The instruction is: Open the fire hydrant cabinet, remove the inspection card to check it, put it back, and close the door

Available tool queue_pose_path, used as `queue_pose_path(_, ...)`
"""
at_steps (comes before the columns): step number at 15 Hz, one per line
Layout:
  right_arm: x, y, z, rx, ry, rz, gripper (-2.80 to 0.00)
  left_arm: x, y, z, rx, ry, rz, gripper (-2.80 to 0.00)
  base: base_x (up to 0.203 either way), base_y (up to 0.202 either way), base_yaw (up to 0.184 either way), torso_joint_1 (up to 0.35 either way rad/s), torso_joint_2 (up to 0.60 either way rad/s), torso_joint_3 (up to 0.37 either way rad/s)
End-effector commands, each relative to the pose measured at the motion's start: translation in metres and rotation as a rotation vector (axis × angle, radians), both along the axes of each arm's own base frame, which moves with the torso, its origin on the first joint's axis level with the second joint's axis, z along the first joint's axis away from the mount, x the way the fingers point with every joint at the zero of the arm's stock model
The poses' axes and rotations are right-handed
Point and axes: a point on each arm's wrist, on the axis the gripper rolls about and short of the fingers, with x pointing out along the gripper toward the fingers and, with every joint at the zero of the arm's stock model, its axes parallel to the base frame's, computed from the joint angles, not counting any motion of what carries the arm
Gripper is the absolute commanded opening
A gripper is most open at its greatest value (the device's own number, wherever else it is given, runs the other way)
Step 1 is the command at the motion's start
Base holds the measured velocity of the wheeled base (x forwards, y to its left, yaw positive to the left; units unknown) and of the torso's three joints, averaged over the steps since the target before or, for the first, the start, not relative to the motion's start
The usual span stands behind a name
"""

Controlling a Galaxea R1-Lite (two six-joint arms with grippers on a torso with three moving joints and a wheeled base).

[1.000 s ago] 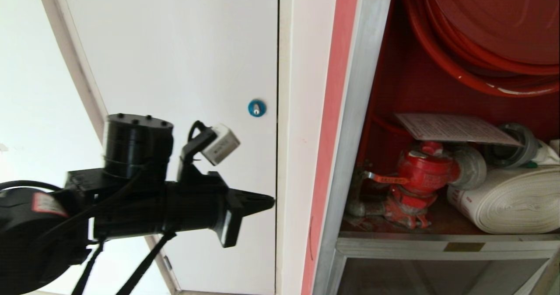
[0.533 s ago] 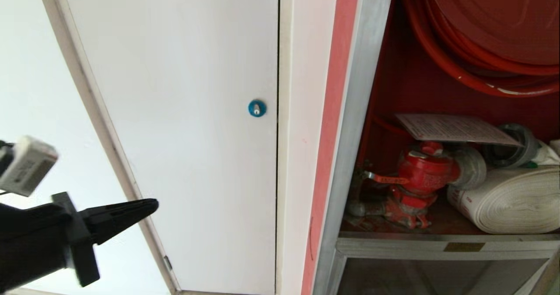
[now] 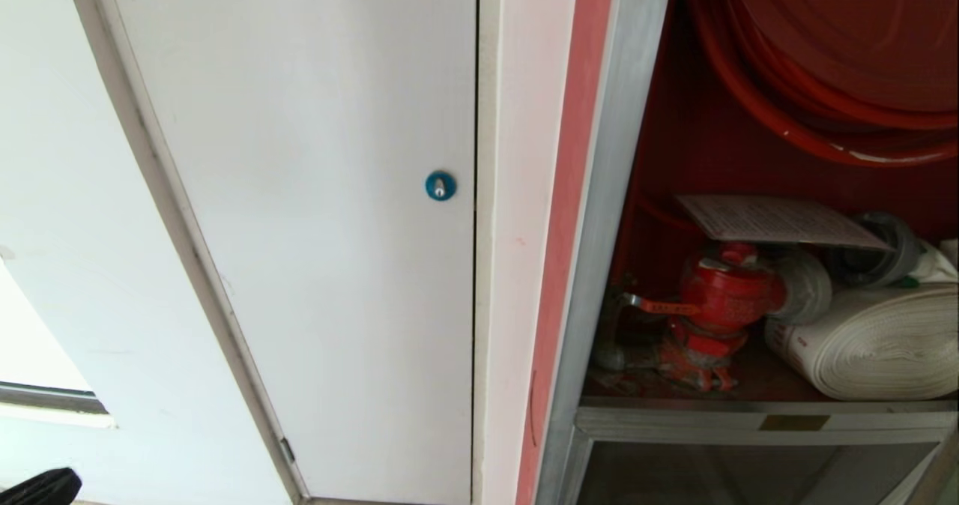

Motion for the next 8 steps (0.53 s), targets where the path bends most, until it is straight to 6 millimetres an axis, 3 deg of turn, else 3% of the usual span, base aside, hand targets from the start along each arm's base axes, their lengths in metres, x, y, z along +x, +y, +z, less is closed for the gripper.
queue_pose_path(1,0.000,0.000,-0.001,0.000,0.004,0.000,-2.80,-0.029,0.001,-0.010,-0.005,-0.099,0.033,-2.80,0.000,0.000,0.000,0.000,0.00,0.000)
queue_pose_path(5,0.000,0.000,-0.001,0.000,0.004,0.000,-2.80,-0.049,0.003,-0.054,-0.007,-0.158,0.147,-2.80,0.000,0.000,0.000,0.000,0.00,0.000)
queue_pose_path(8,0.000,0.000,-0.001,0.000,0.004,0.000,-2.80,-0.038,0.007,-0.082,0.002,-0.074,0.355,-2.80,0.000,0.000,0.000,0.000,0.00,0.000)
